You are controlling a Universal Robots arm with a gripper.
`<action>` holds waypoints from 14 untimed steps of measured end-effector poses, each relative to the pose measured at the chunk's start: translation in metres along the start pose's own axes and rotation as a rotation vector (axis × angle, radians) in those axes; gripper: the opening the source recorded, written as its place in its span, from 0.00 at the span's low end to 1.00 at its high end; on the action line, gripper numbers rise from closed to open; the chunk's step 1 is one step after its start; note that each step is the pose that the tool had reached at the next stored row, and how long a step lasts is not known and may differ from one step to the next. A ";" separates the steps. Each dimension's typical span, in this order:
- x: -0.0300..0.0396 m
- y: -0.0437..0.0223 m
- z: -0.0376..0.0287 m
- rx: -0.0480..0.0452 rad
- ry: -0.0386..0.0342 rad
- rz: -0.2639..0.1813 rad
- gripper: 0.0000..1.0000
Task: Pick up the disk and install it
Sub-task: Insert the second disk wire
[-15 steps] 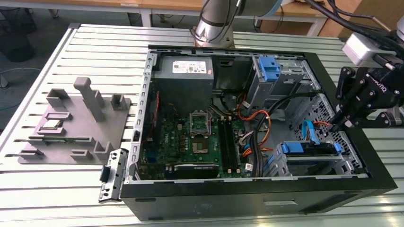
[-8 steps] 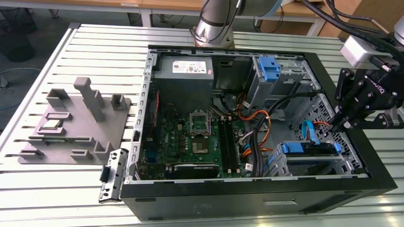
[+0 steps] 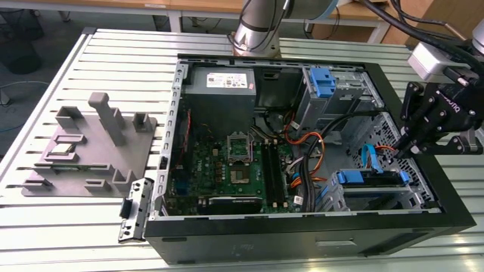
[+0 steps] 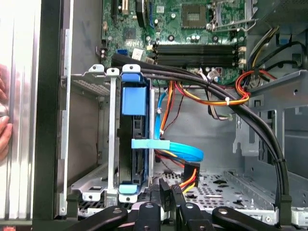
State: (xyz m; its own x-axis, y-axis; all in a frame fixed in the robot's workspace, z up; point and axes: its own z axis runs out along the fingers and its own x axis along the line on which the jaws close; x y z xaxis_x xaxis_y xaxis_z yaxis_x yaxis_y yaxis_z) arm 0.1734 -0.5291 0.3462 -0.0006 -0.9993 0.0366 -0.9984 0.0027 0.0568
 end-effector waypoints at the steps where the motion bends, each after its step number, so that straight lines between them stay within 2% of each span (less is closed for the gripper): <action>1: 0.0000 -0.0001 0.0001 -0.0113 -0.0021 0.000 0.24; 2: 0.0000 -0.0003 0.0004 -0.0230 -0.0032 -0.001 0.24; 3: -0.0001 -0.0004 0.0005 -0.0279 -0.0032 -0.001 0.24; 8: 0.0000 -0.0012 0.0004 -0.0298 -0.0025 -0.001 0.24; 12: -0.0001 -0.0102 0.0005 -0.0558 -0.0025 -0.002 0.24; 14: -0.0001 -0.0136 0.0009 -0.0652 -0.0022 -0.002 0.24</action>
State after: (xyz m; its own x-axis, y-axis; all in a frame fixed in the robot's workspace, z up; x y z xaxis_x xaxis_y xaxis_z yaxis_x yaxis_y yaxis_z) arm 0.1869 -0.5291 0.3445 0.0016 -0.9994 0.0342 -0.9926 0.0026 0.1217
